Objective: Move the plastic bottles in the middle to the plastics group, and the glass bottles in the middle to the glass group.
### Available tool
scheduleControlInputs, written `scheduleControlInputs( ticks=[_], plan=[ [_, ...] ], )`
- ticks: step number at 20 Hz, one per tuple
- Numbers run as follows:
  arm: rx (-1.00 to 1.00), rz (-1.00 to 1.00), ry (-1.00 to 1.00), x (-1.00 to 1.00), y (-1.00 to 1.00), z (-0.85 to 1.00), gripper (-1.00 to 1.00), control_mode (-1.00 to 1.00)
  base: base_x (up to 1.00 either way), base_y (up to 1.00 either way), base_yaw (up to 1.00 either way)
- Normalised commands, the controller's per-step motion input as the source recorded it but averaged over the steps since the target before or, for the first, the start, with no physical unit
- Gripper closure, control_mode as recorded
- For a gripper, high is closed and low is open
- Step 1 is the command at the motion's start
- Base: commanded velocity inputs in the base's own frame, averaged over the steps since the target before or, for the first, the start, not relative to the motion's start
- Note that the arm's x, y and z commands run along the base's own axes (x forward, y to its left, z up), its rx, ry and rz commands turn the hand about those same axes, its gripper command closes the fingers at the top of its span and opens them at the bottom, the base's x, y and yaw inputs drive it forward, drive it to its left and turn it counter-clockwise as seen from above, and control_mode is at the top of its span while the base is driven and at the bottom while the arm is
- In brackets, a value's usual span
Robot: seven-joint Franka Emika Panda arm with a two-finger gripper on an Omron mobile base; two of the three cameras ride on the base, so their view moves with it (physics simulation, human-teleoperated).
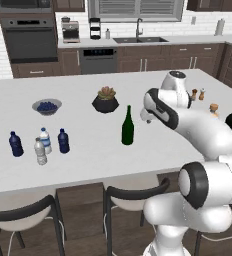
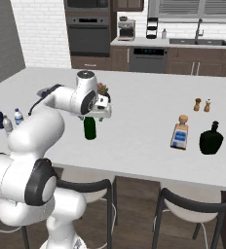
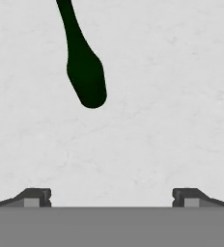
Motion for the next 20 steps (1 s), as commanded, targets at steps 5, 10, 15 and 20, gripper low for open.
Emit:
scheduleControlInputs(
  ticks=[5,10,15,20],
  plan=[
    [0.13,0.0,0.01,0.68,0.36,0.09,-1.0,-1.0,0.0,0.0,0.0],
    [0.01,0.0,0.0,0.05,0.45,0.0,-1.0,-1.0,0.0,0.0,0.0],
    [0.0,0.0,0.0,-0.01,0.15,-0.04,-1.0,-1.0,0.0,0.0,0.0],
    [0.0,0.0,0.0,0.0,0.01,-0.18,-1.0,-1.0,0.0,0.0,0.0]
  ],
)
